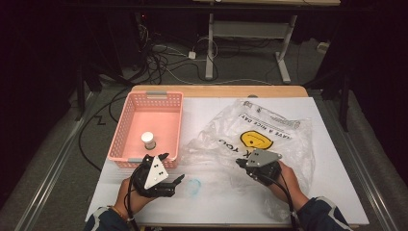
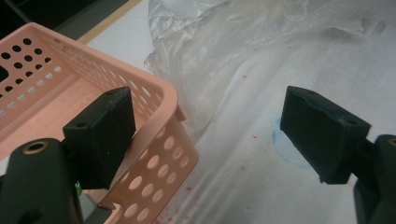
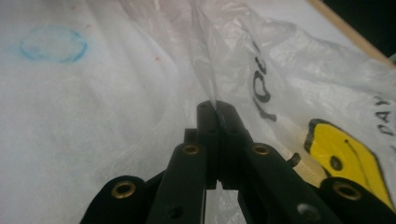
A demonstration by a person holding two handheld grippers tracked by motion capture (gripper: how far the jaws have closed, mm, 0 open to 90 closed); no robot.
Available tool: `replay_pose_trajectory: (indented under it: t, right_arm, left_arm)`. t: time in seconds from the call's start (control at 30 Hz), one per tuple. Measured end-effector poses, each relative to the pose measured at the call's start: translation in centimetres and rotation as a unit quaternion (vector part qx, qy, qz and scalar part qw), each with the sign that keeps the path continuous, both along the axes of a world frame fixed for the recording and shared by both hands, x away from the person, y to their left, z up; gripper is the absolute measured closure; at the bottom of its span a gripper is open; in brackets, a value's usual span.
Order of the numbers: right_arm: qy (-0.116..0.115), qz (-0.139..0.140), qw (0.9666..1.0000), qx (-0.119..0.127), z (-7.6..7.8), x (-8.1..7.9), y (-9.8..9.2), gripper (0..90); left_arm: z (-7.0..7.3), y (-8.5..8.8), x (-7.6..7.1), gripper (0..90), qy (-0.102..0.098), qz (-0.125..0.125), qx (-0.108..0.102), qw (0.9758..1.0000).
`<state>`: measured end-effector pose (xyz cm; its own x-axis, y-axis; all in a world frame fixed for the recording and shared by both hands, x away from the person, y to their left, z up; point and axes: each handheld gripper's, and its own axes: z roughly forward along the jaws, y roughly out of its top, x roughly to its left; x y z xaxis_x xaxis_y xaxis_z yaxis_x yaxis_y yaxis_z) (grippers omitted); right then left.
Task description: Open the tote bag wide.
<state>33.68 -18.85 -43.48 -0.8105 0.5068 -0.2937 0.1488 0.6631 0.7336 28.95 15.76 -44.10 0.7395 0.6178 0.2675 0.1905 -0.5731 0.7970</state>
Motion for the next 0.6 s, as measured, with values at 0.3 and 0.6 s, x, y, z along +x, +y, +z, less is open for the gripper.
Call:
replay_pose_trajectory:
  t: [0.3,0.6]
  right_arm:
    - [-0.077,-0.029,0.9962,0.027,2.9,-0.4,-0.6,90.0]
    - [-0.158,-0.052,0.9850,0.045,6.4,-0.8,0.0,90.0]
  left_arm:
    - [0.1,0.0,0.0,17.3,-0.003,0.003,-0.003,1.0000]
    - [0.6,0.4,0.4,17.3,-0.009,0.012,-0.014,0.9998]
